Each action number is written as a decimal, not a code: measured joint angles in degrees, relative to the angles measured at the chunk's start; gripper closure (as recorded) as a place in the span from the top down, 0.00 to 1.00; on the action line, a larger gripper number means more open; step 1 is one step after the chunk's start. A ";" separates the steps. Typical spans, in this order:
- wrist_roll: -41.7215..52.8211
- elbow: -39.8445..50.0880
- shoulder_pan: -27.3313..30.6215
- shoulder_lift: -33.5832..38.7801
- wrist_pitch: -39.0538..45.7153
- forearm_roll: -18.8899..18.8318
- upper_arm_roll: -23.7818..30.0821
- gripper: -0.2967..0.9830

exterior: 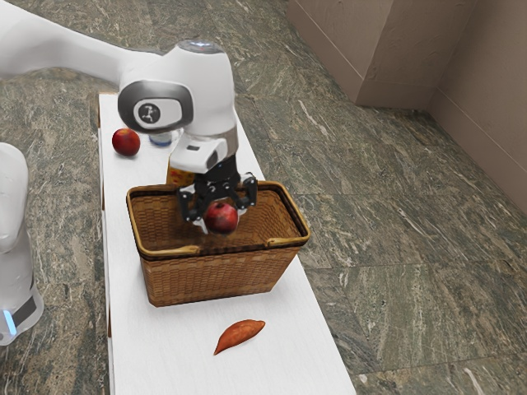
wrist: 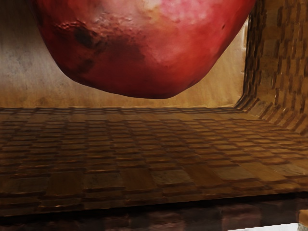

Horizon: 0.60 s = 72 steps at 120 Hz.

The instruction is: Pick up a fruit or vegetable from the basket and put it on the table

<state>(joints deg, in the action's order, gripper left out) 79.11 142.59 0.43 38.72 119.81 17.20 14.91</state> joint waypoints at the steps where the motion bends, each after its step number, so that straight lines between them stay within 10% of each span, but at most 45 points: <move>1: -0.03 -0.29 0.00 0.13 -0.17 -0.01 0.02 0.42; 72: -1.96 -13.02 -0.01 2.58 -9.25 3.28 14.79 0.43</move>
<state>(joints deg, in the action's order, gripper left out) 77.15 129.57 0.42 41.30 110.56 20.48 29.70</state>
